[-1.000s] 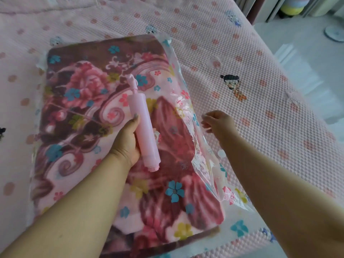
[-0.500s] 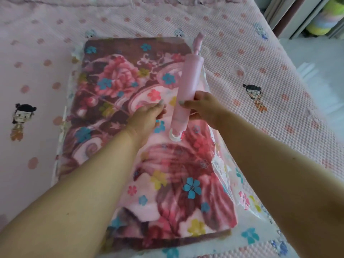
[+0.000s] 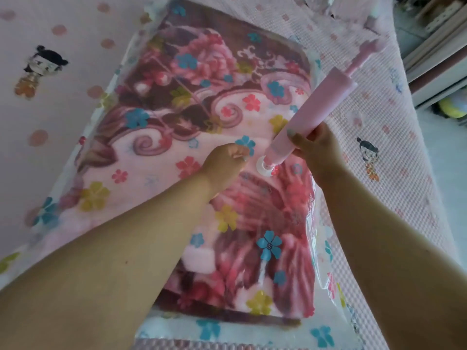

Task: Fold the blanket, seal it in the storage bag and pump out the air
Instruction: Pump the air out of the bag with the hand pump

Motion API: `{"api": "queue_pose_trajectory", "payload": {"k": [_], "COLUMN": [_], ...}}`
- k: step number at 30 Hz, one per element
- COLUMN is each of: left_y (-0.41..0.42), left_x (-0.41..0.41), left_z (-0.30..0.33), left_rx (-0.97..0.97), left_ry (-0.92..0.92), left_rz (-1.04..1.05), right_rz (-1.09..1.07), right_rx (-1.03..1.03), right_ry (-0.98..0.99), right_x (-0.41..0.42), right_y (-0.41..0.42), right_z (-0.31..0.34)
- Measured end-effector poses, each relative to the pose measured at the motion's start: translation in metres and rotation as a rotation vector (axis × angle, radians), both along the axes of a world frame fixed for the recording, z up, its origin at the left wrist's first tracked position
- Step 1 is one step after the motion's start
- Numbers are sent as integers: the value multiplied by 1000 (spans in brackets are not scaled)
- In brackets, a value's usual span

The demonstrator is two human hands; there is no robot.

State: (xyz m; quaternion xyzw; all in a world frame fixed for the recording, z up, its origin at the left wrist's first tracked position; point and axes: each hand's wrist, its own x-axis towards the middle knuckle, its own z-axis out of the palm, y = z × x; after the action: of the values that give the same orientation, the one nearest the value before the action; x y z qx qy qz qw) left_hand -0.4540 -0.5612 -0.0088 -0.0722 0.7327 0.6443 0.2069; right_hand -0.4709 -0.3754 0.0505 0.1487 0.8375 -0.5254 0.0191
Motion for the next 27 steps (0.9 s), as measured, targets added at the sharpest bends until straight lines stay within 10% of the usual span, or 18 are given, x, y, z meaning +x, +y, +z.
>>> {"api": "queue_pose_trajectory", "payload": {"k": [27], "left_y": [11], "left_x": [-21], "left_z": [11], "left_rx": [-132], "left_ry": [321], "left_rz": [-293], "right_rz": [82], "right_rx": [403], "right_ry": [179], "right_x": [19], "right_y": [-19], "right_z": [-22]}}
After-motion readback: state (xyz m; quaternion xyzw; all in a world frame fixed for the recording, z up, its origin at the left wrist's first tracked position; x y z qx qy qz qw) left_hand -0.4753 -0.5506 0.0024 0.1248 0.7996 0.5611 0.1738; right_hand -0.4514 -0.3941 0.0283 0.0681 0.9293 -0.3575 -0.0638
